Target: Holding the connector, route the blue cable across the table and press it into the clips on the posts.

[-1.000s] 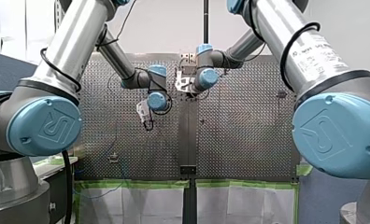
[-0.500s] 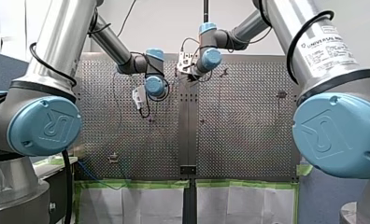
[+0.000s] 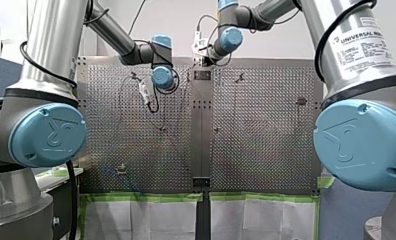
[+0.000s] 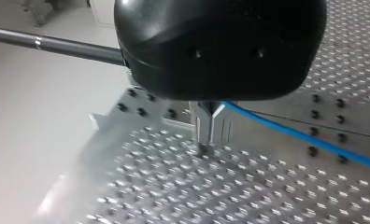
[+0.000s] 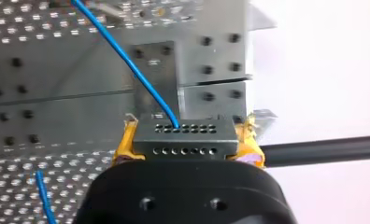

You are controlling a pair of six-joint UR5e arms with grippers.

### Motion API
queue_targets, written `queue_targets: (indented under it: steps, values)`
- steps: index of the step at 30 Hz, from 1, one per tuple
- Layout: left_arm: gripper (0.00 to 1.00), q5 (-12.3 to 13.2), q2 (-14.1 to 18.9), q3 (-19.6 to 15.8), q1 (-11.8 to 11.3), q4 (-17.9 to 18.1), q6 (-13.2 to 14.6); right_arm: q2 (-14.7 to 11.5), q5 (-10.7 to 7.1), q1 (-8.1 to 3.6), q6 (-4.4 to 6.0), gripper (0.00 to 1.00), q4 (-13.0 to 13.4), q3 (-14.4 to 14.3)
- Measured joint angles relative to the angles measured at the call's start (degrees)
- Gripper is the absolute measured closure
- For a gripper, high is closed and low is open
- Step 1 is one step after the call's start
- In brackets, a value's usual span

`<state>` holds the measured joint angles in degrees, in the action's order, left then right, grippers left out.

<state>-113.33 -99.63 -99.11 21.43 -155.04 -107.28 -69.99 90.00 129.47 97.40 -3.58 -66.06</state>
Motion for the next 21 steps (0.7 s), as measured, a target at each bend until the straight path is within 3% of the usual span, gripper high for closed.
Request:
queue_targets:
  steps: [9, 21]
  values:
    - [1.00, 2.8, 3.4, 0.1, -0.8, 3.4, -0.3, 0.5, 0.01, -0.22, 0.00, 1.00, 0.0, -0.4]
    - [1.00, 8.2, -1.2, 2.2, -1.4, 6.9, 0.0, 2.7, -0.24, -0.77, -0.05, 1.00, 0.2, -0.5]
